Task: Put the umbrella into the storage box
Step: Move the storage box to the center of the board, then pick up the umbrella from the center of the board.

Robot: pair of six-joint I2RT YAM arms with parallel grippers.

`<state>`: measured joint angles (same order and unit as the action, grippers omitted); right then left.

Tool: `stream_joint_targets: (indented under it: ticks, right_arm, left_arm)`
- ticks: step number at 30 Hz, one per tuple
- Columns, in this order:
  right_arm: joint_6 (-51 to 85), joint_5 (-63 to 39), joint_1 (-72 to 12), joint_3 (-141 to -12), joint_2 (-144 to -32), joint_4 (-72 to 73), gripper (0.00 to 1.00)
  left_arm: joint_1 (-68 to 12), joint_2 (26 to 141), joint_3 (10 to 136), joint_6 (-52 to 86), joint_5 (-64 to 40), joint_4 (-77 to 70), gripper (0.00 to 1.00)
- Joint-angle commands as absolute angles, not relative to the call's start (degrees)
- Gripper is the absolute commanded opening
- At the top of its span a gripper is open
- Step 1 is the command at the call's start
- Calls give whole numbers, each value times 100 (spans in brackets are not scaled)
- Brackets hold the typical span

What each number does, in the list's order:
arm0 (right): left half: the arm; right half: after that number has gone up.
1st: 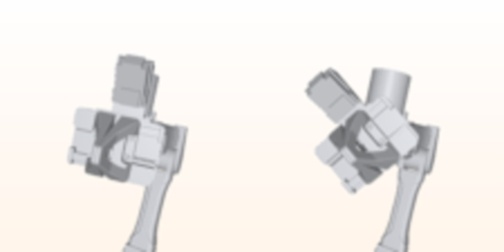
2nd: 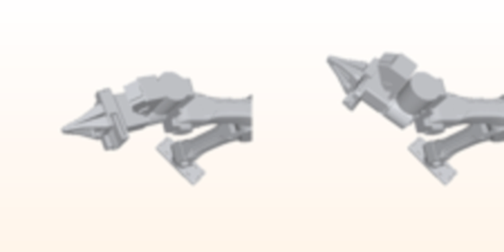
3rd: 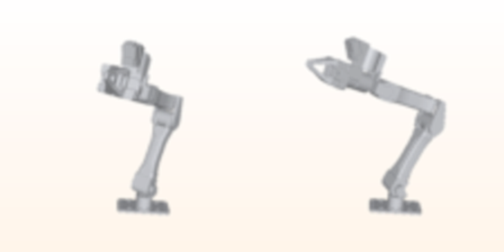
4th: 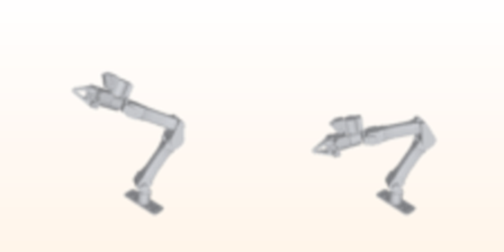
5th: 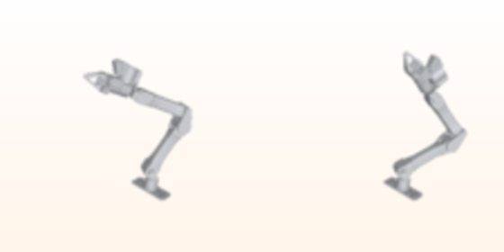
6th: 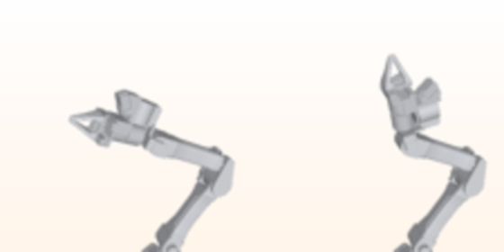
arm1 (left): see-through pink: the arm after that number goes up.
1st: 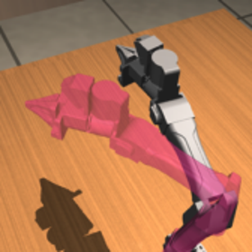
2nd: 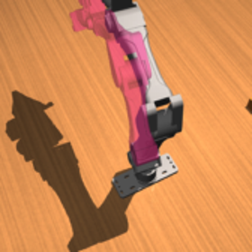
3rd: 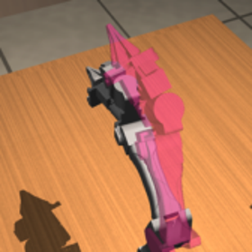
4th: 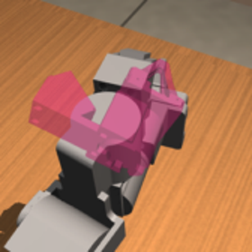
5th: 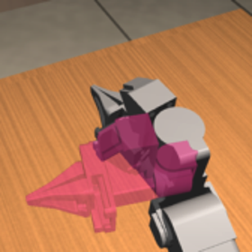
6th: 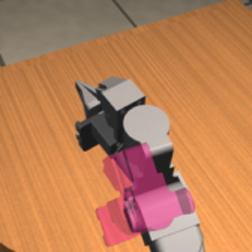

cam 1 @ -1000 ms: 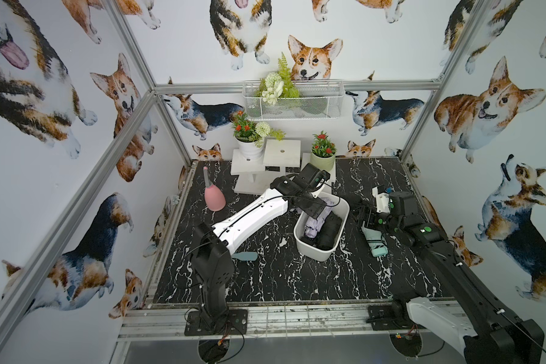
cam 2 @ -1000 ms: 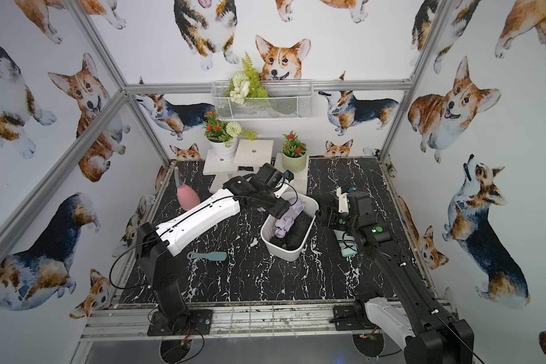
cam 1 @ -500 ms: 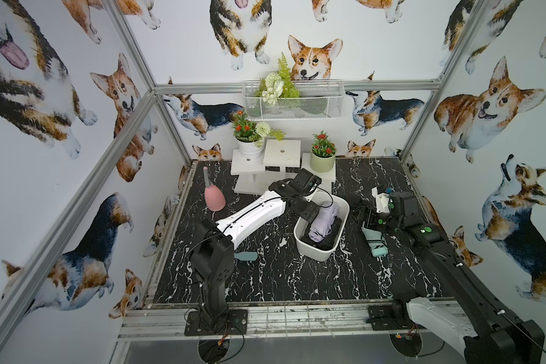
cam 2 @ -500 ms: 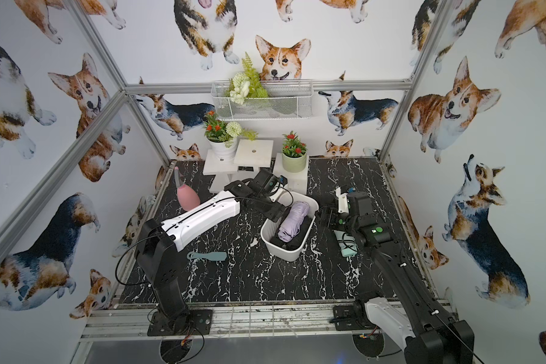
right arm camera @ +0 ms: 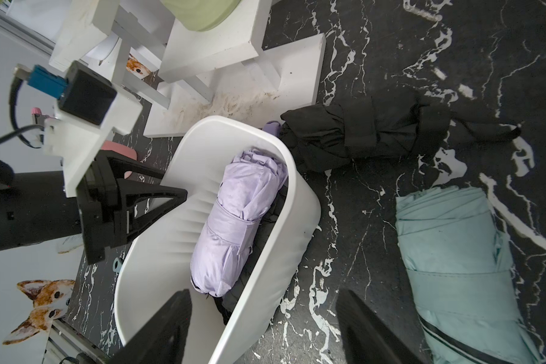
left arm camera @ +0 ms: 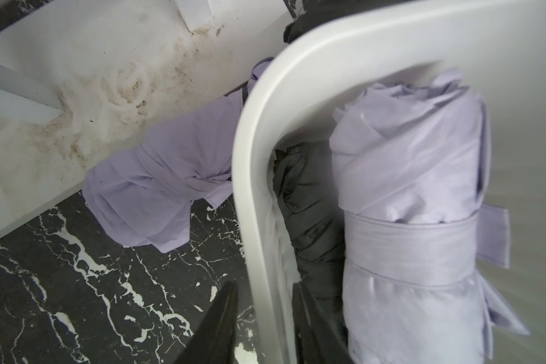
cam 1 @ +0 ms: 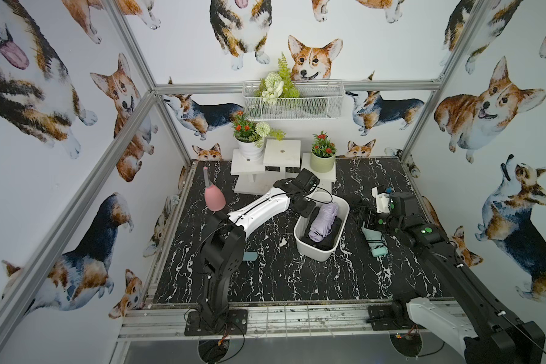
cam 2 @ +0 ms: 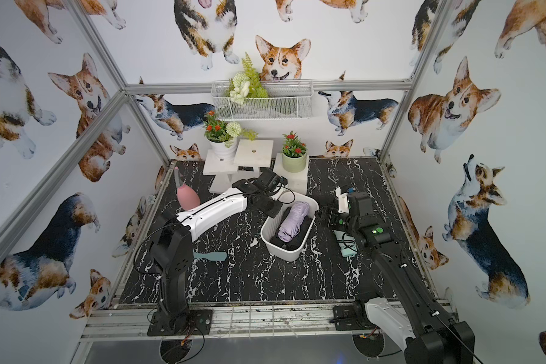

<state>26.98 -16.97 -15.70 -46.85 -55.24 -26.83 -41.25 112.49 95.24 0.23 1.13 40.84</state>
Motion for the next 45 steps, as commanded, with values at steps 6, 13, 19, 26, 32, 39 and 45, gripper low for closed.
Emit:
stream_joint_targets:
  ticks: [6,13,19,26,32,39,45]
  right_arm:
    - [2584,-1748,-1565,-4685,-5562,-2672,78]
    - [2758,-1833,-1571,-4684,-5750,-2487,75]
    - [2372,-1711,-1943,-5055,-6315,-2385,75]
    - [918,-1569,-2552,-6416,-7685,-2812,75]
    - [-1007,-1635,-2549,-6338,-8245,-2031,78]
    - [-2614,-1911,-2683,-6424,-9063,-1537,78]
    - [-3488,-1155,-3085,-7083,-9995,-1641,81]
  left_arm:
    - [-4064,10978,9292,15,21,4160,0]
    - [-3170,9655,7608,241,-723,3625,0]
    - [-2553,8425,6548,538,-160,3193,0]
    - [-1702,7913,5896,1141,-420,2677,0]
    - [-1383,7818,5535,1526,-516,2335,0]
    - [-1340,7502,5175,1693,-731,1949,57]
    - [-1341,6951,4663,1929,-690,1557,74]
